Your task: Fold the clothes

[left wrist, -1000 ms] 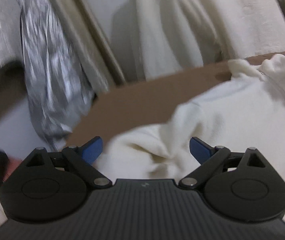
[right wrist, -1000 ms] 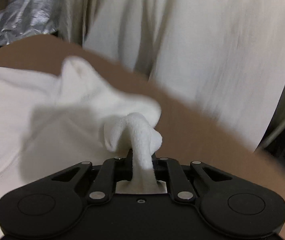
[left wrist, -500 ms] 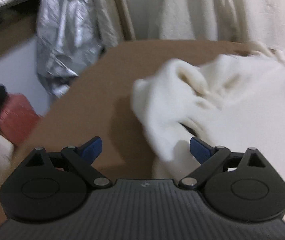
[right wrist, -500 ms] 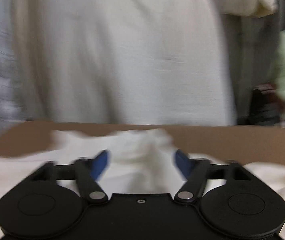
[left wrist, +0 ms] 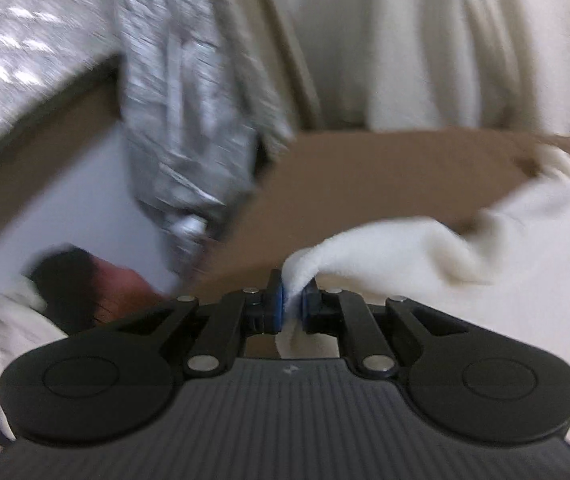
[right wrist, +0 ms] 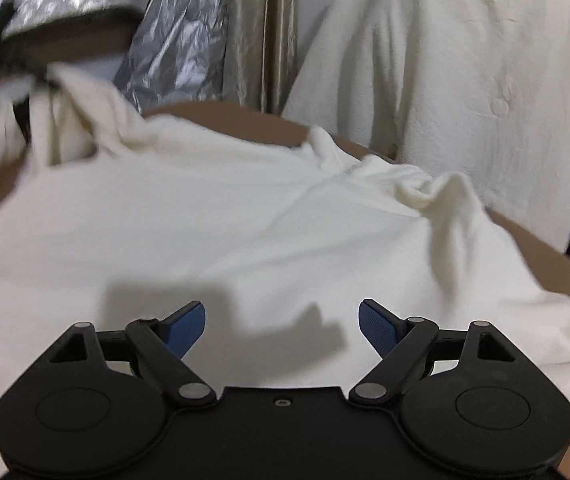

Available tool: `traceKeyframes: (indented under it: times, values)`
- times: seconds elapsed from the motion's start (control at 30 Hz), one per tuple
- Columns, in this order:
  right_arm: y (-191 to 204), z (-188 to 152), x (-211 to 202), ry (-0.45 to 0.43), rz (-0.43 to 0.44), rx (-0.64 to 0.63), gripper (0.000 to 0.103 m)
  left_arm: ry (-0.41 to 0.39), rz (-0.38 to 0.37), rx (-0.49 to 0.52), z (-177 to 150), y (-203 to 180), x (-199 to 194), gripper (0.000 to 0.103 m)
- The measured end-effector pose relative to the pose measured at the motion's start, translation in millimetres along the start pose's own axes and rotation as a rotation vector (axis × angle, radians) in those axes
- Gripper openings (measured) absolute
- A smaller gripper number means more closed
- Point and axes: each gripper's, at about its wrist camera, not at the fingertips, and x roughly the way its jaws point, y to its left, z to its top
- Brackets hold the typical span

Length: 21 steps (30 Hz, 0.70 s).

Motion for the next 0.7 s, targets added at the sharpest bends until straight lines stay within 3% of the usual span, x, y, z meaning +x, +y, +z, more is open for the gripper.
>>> traceKeyframes:
  times: [0.07,0.13,0.17,0.2,0.23,0.3,0.37,0.57,0.7]
  values:
    - [-9.0,-8.9,-3.3,0.003,-0.04,0.02,0.087,-0.025,0.093,0.036,25.8,12.0,5.0,0.009]
    - [-19.6,-14.4,-5.4,0.005,-0.065,0.076,0.087,-0.029,0.188,0.04,50.1,26.2,20.2,0.021]
    - [-24.1,-17.0,-6.0,0.007,-0.071,0.11,0.087,-0.006,0.251,-0.011,57.1,33.8,30.9,0.044]
    - [-29.2,-20.8,-4.8,0.011,-0.076,0.144,0.087,0.018,0.316,-0.067,63.7,41.4,41.7,0.076]
    - [-31.8,-25.8,-4.2,0.015,-0.082,0.167,0.087,0.043,0.381,-0.123,70.2,48.9,52.4,0.084]
    - [-37.7,-35.6,1.9,0.062,-0.096,0.2,0.087,0.068,0.315,-0.233,64.2,56.0,66.1,0.084]
    - [-41.6,-45.5,2.0,0.105,-0.103,0.205,0.087,0.057,0.224,-0.274,46.1,54.0,70.7,0.084]
    - [-64.9,-70.2,-13.5,0.128,-0.172,0.275,0.088,0.016,0.114,-0.109,-36.6,7.9,57.1,0.084]
    - [-74.6,-78.1,-12.3,0.115,-0.207,0.326,0.088,0.051,0.019,0.006,-91.3,-29.2,26.2,0.084]
